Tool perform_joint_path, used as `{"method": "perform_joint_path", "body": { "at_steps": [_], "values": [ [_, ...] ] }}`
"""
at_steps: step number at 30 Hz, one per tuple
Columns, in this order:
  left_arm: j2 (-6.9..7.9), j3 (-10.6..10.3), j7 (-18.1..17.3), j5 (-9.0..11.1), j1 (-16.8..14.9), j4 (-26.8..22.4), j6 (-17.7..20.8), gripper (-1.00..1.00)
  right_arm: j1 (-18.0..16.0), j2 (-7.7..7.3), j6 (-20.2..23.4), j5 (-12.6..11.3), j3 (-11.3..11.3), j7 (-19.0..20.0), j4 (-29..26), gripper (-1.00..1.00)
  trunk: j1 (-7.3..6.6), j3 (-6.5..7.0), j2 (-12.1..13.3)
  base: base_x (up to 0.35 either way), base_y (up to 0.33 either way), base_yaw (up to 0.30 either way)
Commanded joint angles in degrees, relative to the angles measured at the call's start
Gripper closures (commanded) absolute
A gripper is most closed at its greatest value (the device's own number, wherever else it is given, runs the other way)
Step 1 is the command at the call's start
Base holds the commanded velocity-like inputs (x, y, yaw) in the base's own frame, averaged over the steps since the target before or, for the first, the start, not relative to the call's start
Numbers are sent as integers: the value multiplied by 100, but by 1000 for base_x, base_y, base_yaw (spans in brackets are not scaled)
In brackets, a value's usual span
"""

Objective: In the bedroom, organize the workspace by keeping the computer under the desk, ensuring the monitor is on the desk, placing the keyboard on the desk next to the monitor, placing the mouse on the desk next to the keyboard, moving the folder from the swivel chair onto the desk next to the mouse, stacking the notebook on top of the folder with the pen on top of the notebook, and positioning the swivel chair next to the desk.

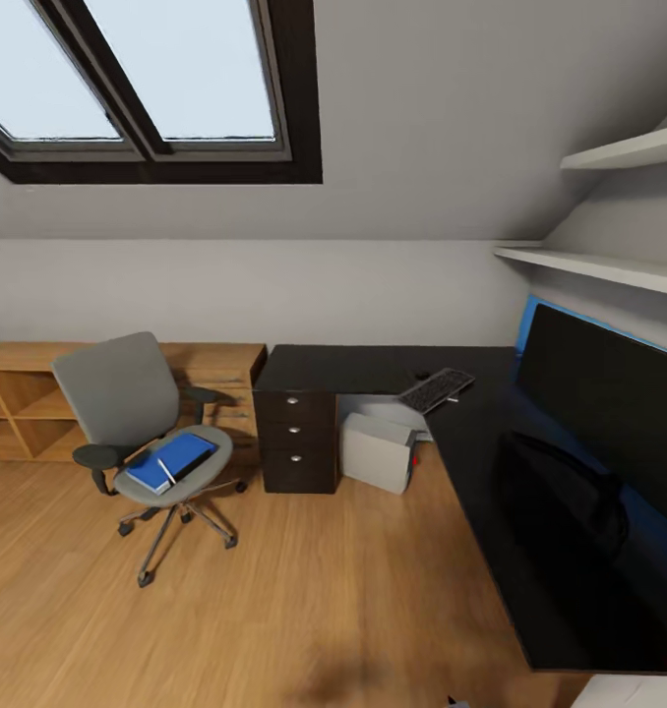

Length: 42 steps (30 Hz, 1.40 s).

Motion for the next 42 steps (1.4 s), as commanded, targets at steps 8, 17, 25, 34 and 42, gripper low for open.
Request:
{"method": "perform_joint_path", "body": {
  "at_steps": [8,17,25,34,42],
  "values": [
    [-1,1,-9,60,-4,3,-27,-100,-5,-2,1,61,0,-61,7,-100,4,-7,-4,299,195,0],
    [3,-1,-17,60,-4,3,-19,-100,-5,-4,0,52,-6,-58,2,-100,4,-7,-4,322,74,0],
    [-10,2,-11,66,8,-1356,674,-100,-88,12,532,-22,-25,-73,-1334,-100,4,-7,-4,330,0,0],
    [-58,-1,8,101,-1056,-2631,2966,-100,-2129,-84,3145,-2323,-72,612,-1965,-100,4,-7,-4,330,0,0],
    [-318,-438,7,104,-1420,-3659,3317,-100,-2453,-553,4784,-3036,-572,286,-3183,-100,4,-7,-4,327,-118,0]
  ]
}}
